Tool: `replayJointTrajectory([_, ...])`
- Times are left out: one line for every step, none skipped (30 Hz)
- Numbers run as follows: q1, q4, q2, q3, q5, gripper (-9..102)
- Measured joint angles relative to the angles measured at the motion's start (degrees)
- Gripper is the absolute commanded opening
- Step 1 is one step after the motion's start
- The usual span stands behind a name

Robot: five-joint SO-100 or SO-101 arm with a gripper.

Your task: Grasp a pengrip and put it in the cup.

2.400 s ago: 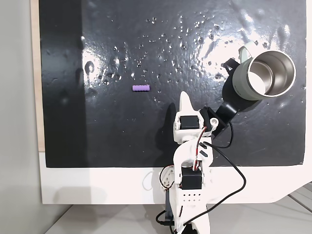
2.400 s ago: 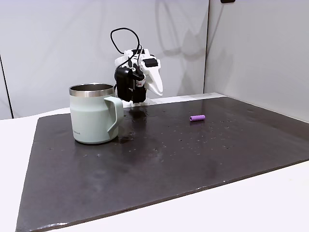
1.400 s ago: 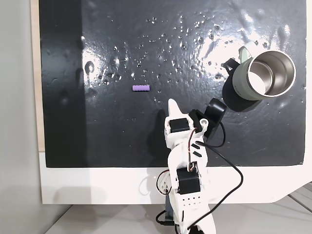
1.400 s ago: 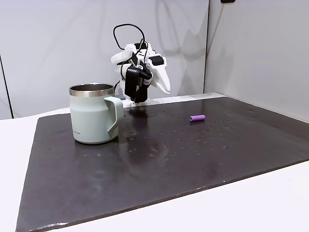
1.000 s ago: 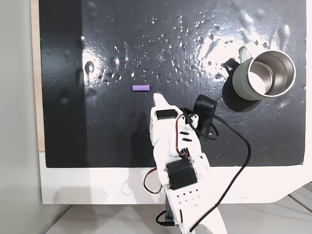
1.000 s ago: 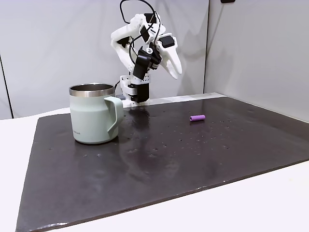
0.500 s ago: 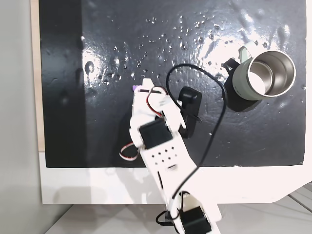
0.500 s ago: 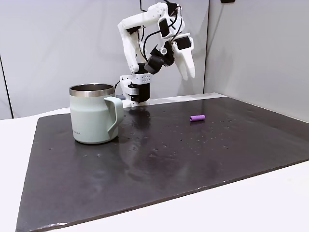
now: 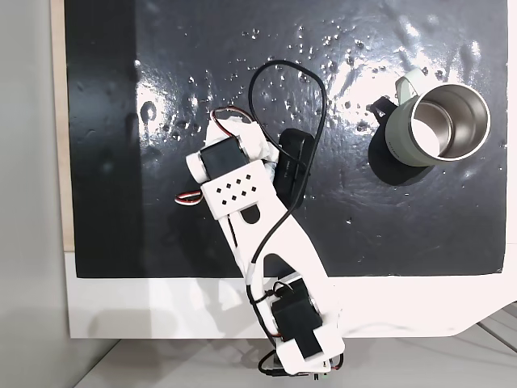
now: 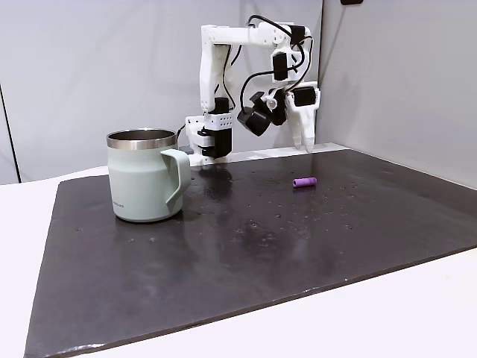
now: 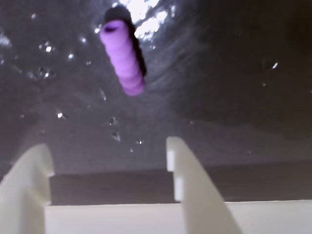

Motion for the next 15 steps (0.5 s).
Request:
replayJointTrajectory([-0.1, -0.2, -0.9, -0.1, -0.1, 24])
replayJointTrajectory([-0.4, -0.7, -1.7, -0.1, -0.1, 24])
replayJointTrajectory([-0.7, -1.2, -2.5, -0.1, -0.1, 24])
replayJointTrajectory([-1.3, -1.2, -3.3, -0.2, -0.2, 24])
replayJointTrajectory([-1.9, -1.2, -4.0, -0.2, -0.1, 24])
replayJointTrajectory([-2.7, -1.5, -4.6, -0.2, 0.0, 24])
replayJointTrajectory([-3.1, -2.0, -5.0, -0.2, 0.0, 24])
replayJointTrajectory([-3.4, -2.2, -5.4, -0.2, 0.1, 24])
replayJointTrajectory([-3.7, -2.3, -5.7, -0.2, 0.4, 24])
replayJointTrajectory([-3.8, -2.3, -6.1, -0.2, 0.4, 24])
replayJointTrajectory([-3.9, -2.3, -6.5, -0.2, 0.4, 24])
replayJointTrajectory([-3.9, -2.3, -6.9, -0.2, 0.4, 24])
replayJointTrajectory([-3.9, -2.3, -7.3, -0.2, 0.4, 24])
replayJointTrajectory([-3.8, -2.3, -7.7, -0.2, 0.4, 24])
replayJointTrajectory([-3.8, -2.3, -7.9, -0.2, 0.4, 24])
